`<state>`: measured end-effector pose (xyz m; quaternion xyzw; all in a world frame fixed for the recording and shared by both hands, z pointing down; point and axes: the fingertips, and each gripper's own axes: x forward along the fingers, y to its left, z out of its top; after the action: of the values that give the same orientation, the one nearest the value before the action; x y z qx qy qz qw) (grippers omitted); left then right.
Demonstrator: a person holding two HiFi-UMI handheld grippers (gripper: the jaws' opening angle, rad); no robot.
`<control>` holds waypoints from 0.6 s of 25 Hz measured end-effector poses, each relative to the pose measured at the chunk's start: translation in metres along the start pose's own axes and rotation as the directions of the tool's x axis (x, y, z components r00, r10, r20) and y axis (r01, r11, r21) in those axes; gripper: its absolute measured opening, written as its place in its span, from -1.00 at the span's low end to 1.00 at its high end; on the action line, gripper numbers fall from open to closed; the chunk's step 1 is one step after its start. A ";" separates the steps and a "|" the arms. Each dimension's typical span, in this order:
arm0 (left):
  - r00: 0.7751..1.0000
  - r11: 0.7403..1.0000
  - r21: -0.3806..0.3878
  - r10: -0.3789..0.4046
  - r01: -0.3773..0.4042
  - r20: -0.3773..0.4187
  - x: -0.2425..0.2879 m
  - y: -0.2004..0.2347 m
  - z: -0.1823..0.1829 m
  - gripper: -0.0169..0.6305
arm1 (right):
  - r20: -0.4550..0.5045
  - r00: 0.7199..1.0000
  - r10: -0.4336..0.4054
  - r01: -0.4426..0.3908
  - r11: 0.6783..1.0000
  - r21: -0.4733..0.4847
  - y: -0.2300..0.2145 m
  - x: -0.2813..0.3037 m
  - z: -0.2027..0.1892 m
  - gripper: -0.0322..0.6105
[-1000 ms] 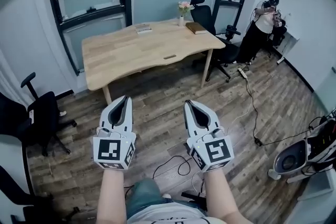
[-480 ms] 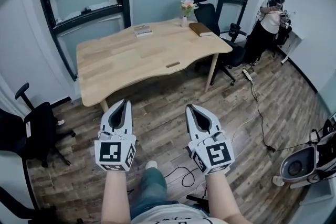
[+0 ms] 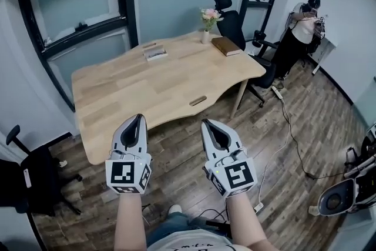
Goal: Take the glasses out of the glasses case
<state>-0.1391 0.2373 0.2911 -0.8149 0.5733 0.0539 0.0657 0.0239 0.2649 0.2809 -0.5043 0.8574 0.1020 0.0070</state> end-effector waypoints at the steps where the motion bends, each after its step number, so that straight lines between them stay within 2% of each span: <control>1: 1.000 1.000 0.000 -0.002 0.002 0.000 0.009 0.007 -0.002 -0.90 | -0.005 1.000 0.001 -0.001 1.000 -0.002 -0.001 0.011 -0.003 -0.87; 8: 1.000 1.000 0.006 0.003 -0.003 -0.019 0.056 0.039 -0.017 -0.90 | -0.021 1.000 -0.007 0.007 1.000 0.023 -0.024 0.066 -0.023 -0.87; 15: 0.998 1.000 0.006 0.012 -0.011 -0.055 0.117 0.066 -0.048 -0.90 | -0.036 0.999 -0.005 0.007 0.998 0.055 -0.064 0.130 -0.057 -0.87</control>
<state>-0.1613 0.0986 0.3162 -0.8126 0.5796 0.0303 0.0521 0.0210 0.1124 0.3115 -0.5083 0.8584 0.0690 0.0058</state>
